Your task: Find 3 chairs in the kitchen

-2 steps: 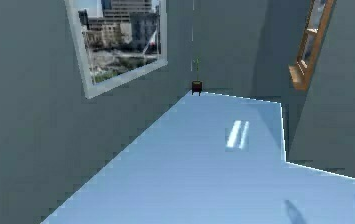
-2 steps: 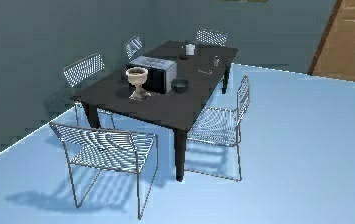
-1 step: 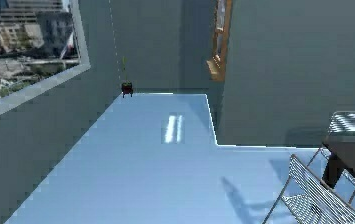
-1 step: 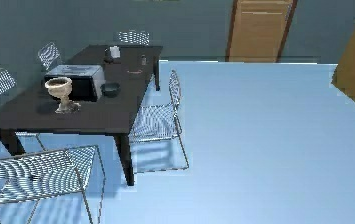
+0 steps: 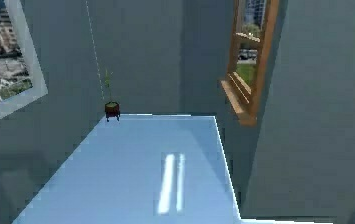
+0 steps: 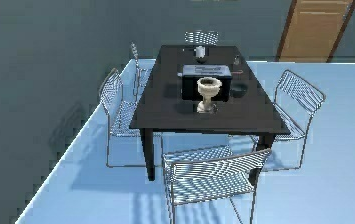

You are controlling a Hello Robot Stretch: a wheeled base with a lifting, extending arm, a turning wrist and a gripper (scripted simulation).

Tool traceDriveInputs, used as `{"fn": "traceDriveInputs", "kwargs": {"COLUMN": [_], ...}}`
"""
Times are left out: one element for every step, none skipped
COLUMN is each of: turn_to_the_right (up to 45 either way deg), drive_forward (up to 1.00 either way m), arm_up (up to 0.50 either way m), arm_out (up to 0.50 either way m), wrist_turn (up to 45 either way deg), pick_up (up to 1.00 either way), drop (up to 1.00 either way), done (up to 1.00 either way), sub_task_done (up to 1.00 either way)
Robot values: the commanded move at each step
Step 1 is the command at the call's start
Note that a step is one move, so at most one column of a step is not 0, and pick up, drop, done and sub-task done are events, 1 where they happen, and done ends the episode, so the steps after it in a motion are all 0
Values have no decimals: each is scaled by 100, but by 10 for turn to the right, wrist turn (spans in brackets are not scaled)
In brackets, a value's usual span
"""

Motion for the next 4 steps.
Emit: {"fn": "traceDriveInputs", "kwargs": {"turn_to_the_right": [120, 0, 360, 0], "drive_forward": [0, 25, 0, 20], "arm_up": [0, 0, 0, 0], "arm_out": [0, 0, 0, 0], "wrist_turn": [0, 0, 0, 0], "pick_up": [0, 0, 0, 0], "drop": [0, 0, 0, 0], "done": [0, 0, 0, 0], "sub_task_done": [0, 0, 0, 0]}}
